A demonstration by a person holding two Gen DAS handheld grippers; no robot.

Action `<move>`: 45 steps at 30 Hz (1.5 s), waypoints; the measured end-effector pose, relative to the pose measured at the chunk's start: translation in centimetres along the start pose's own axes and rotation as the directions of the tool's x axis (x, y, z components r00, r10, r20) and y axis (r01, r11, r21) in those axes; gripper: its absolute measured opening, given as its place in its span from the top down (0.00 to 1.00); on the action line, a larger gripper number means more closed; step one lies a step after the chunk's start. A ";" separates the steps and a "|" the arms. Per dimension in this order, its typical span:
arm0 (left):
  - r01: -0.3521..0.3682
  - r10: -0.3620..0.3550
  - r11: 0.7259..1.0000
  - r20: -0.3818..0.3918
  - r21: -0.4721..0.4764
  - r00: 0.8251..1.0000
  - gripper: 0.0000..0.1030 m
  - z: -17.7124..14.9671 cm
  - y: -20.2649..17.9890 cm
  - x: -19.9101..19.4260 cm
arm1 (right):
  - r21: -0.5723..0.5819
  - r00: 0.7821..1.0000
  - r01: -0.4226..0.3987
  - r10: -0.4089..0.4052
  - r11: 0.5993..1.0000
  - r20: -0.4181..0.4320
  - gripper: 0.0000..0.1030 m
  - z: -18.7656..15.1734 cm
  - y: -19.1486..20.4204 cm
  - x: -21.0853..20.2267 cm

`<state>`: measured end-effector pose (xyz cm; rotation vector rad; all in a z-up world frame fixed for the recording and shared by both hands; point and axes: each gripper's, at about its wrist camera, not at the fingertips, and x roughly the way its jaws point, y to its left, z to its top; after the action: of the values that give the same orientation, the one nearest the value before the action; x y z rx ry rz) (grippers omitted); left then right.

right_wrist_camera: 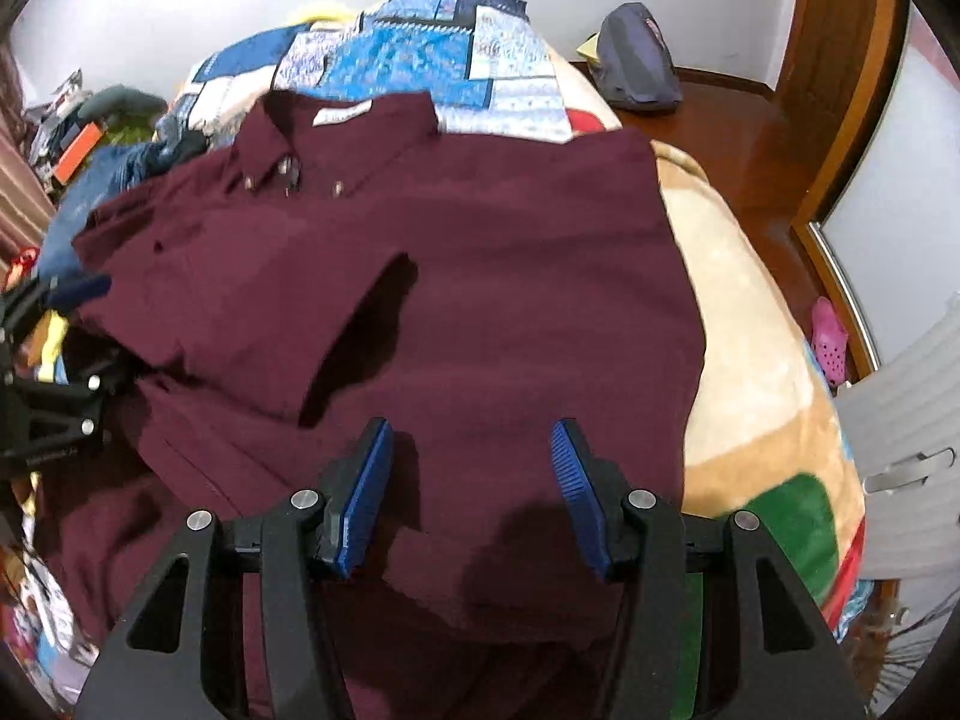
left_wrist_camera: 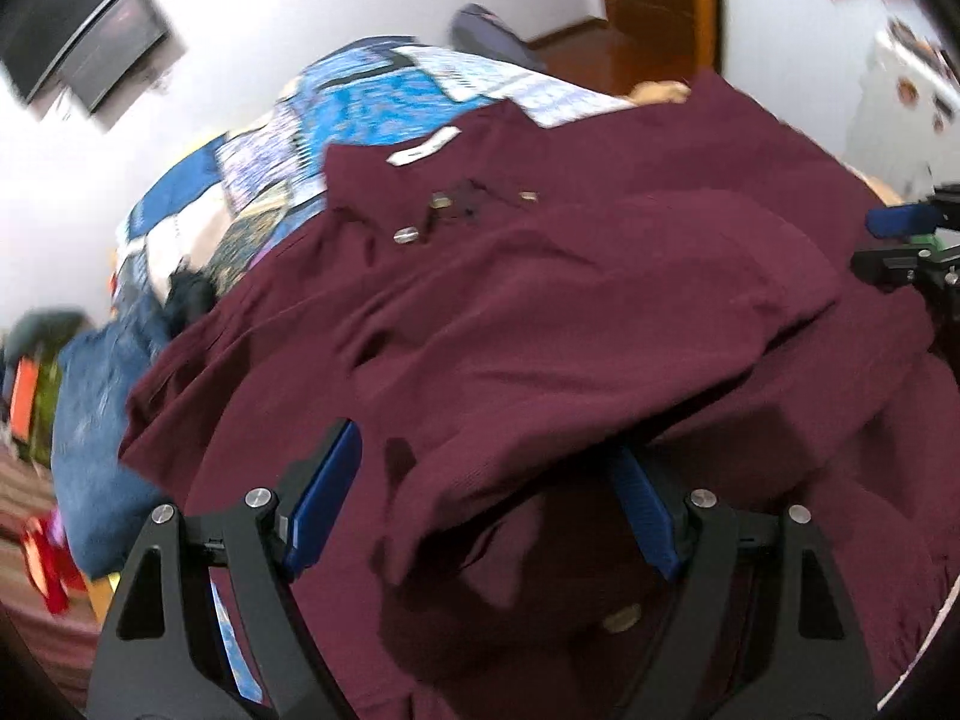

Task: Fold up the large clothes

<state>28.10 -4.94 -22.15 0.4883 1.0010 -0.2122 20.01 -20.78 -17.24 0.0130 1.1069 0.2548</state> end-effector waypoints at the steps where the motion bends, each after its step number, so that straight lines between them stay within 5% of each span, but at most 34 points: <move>1: -0.004 0.004 0.999 -0.002 0.033 1.000 0.21 0.3 -0.8 0.2 | -0.007 1.000 0.004 -0.004 1.000 -0.003 0.51 -0.3 0.2 0.2; 8: 0.001 -0.005 0.990 0.031 0.143 1.000 0.21 3.0 -4.3 1.2 | 0.007 1.000 -0.011 0.011 1.000 0.014 0.49 -1.1 -0.9 0.1; 9: 0.011 -0.017 0.990 0.040 0.142 0.999 0.26 3.4 -4.5 1.2 | 0.014 1.000 -0.016 0.016 1.000 0.013 0.49 -1.2 -1.2 0.1; 13: 0.104 -0.108 0.991 0.046 0.089 0.993 0.71 4.6 -3.8 1.1 | 0.025 1.000 -0.028 0.027 0.999 0.014 0.49 -1.6 -1.5 0.1; 15: 0.156 -0.158 0.987 0.069 0.029 0.985 0.82 5.1 -2.5 0.6 | 0.024 1.000 -0.026 0.026 0.999 0.011 0.49 -1.6 -1.4 0.0; 21: 0.203 -0.155 0.958 0.232 -0.201 0.960 0.91 5.4 4.3 -4.0 | -0.001 0.999 0.002 -0.002 1.000 0.043 0.49 0.6 -1.6 -1.3; 28: 0.149 0.006 0.878 0.322 -0.455 0.947 0.92 0.7 12.8 -9.4 | 0.015 0.994 0.001 -0.002 1.000 0.113 0.49 3.0 -2.0 -2.2; 33: 0.077 0.078 0.820 0.243 -0.568 0.967 0.92 -4.9 16.0 -8.6 | 0.046 1.000 -0.025 0.025 0.999 -0.009 0.49 2.6 -1.8 1.7; 37: 0.019 0.085 0.784 0.137 -0.621 0.987 0.92 -9.3 16.7 -6.3 | 0.024 1.000 0.002 -0.001 1.000 -0.022 0.49 1.9 -1.2 2.4; 43: 0.046 -0.042 0.710 0.023 -0.703 0.999 0.85 -16.3 16.3 -1.5 | 0.022 0.999 0.016 -0.015 1.000 -0.029 0.49 1.8 -0.9 2.1; 44: 0.047 -0.057 0.699 0.010 -0.714 0.998 0.81 -17.2 16.0 -1.0 | 0.023 0.999 0.018 -0.018 1.000 -0.029 0.49 1.7 -1.0 2.1; 45: 0.035 -0.058 0.693 -0.007 -0.720 0.998 0.65 -17.7 15.9 -0.7 | 0.025 0.999 0.022 -0.021 0.999 -0.030 0.49 1.7 -1.0 2.1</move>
<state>20.52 17.50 -24.70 -0.2683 1.0369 0.1577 22.60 -21.11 -18.50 0.0199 1.1388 0.2222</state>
